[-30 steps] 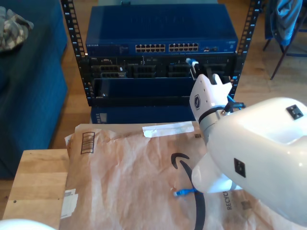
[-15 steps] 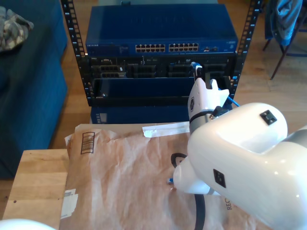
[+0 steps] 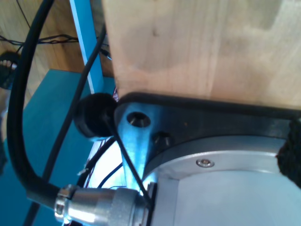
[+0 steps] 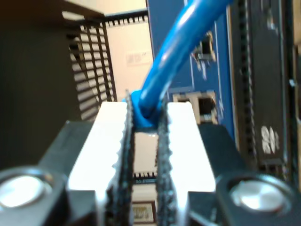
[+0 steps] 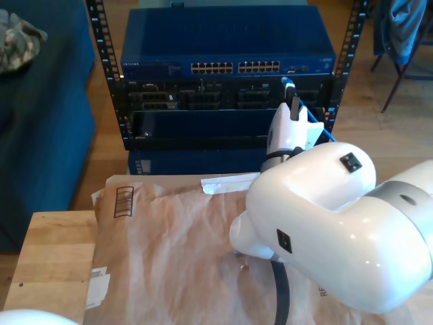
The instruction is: Grab the cable and plug it in
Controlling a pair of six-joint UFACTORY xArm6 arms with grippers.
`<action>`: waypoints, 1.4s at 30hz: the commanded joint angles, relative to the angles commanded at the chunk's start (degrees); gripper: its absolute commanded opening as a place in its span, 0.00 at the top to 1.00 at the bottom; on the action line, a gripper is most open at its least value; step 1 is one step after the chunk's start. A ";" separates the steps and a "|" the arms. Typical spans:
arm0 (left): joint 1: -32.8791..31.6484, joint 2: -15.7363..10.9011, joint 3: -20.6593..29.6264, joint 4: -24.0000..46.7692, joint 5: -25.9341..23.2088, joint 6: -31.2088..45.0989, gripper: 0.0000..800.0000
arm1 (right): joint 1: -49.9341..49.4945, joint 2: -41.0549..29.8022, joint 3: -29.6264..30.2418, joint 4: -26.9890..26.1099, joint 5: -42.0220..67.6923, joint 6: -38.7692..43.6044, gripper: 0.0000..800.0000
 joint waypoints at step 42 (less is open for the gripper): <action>0.00 0.00 0.00 0.00 0.00 0.00 0.00 | 2.11 6.42 -14.33 8.35 2.64 -8.88 1.00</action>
